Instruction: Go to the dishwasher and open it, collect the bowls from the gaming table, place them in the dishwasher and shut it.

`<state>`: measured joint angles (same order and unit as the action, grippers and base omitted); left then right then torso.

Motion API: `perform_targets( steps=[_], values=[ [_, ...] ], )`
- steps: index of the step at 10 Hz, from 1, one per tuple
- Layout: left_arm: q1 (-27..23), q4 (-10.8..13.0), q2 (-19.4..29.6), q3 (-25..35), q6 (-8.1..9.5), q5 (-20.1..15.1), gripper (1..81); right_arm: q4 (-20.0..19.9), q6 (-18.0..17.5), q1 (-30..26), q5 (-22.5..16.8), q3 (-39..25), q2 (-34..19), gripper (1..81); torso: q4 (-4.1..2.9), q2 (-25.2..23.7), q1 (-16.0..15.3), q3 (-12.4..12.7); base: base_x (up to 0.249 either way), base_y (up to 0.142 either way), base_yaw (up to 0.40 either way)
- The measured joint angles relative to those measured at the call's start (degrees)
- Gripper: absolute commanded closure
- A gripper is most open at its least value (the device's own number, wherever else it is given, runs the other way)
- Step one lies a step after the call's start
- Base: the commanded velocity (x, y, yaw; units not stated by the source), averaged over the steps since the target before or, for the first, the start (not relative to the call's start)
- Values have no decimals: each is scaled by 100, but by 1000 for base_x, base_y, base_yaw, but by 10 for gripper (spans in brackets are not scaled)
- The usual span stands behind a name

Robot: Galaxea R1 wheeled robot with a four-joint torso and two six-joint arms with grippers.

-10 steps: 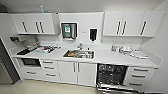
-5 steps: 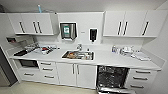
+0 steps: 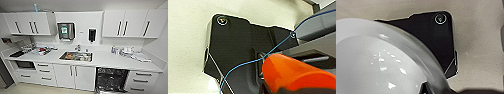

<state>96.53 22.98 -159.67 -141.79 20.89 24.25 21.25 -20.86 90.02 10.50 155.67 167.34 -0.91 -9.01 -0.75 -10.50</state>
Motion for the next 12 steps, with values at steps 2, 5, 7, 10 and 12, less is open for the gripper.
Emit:
perform_targets(
  steps=[2,5,7,10,12],
  values=[
    [-30,0,0,0,0,11,811,2,0,-22,2,0,-6,811,0,5,-7,0,114,-73,0],
    [-17,6,-20,2,0,11,811,0,0,-27,5,1,-15,811,0,2,-2,0,112,-21,0],
    [66,13,-15,0,0,-27,811,7,2,67,-20,0,0,811,0,-5,13,2,105,0,0],
    [-46,13,-13,0,0,17,811,5,0,-77,35,0,0,811,0,-2,9,2,101,0,0],
    [30,13,-13,0,0,-24,811,5,2,1,0,0,2,811,0,-2,9,2,101,0,0]
  ],
)
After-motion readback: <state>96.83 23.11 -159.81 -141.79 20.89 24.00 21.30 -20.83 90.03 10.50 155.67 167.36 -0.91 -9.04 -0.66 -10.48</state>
